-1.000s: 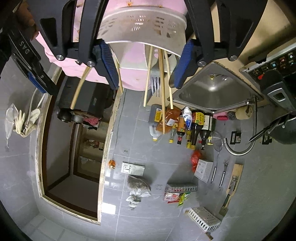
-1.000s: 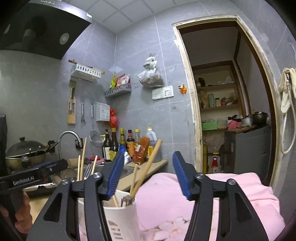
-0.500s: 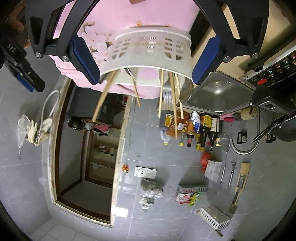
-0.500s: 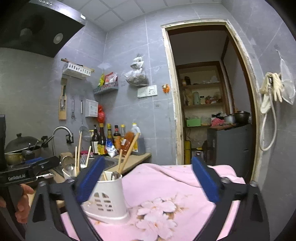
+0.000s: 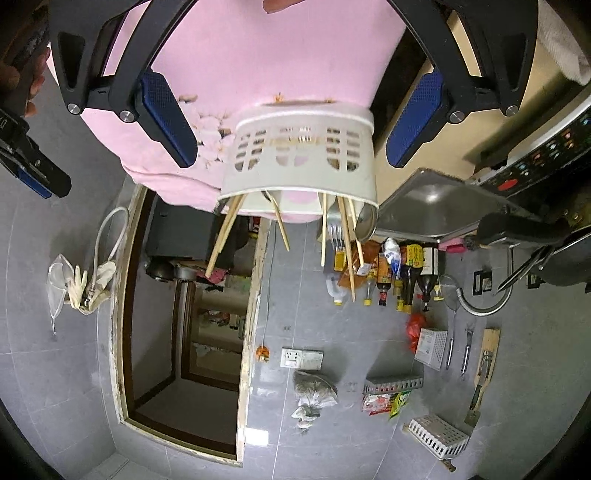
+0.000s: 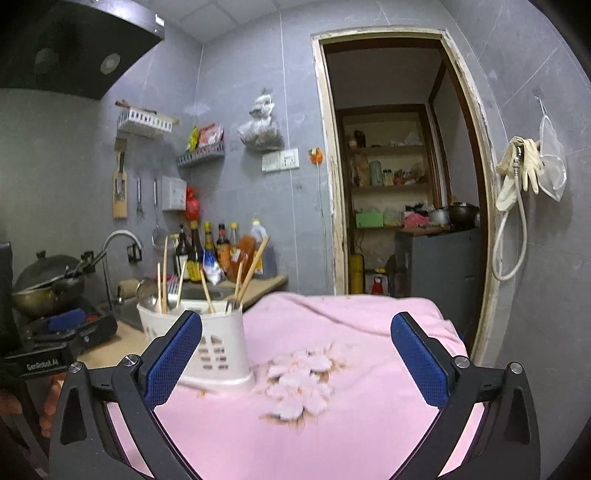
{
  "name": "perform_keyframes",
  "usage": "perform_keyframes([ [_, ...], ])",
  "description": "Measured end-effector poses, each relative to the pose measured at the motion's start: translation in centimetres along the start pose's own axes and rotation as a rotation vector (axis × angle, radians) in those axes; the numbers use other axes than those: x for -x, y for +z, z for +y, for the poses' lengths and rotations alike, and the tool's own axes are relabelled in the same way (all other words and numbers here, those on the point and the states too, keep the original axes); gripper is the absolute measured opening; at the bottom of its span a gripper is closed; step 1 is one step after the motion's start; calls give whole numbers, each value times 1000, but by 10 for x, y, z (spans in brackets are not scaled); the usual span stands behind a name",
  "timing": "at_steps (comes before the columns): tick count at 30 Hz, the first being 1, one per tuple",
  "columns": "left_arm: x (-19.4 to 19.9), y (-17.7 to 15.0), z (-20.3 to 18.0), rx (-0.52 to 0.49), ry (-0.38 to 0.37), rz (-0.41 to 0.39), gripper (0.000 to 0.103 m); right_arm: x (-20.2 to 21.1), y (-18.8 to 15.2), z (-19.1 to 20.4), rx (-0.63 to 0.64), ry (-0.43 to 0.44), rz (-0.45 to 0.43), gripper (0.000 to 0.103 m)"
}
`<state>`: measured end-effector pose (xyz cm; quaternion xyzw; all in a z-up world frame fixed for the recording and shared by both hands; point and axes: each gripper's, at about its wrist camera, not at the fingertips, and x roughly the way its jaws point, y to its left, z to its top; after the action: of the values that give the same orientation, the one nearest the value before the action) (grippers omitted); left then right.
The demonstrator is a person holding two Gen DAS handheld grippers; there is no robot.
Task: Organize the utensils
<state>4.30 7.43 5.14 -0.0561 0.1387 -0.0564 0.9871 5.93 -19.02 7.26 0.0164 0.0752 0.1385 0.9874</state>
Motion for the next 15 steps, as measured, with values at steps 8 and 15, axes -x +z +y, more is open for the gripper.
perform_keyframes([
  [8, 19, -20, -13, -57, 10, -5, 101, 25, -18, 6, -20, -48, 44, 103],
  [15, 24, -37, -18, -89, 16, -10, 101, 40, -31, 8, -1, -113, 51, 103],
])
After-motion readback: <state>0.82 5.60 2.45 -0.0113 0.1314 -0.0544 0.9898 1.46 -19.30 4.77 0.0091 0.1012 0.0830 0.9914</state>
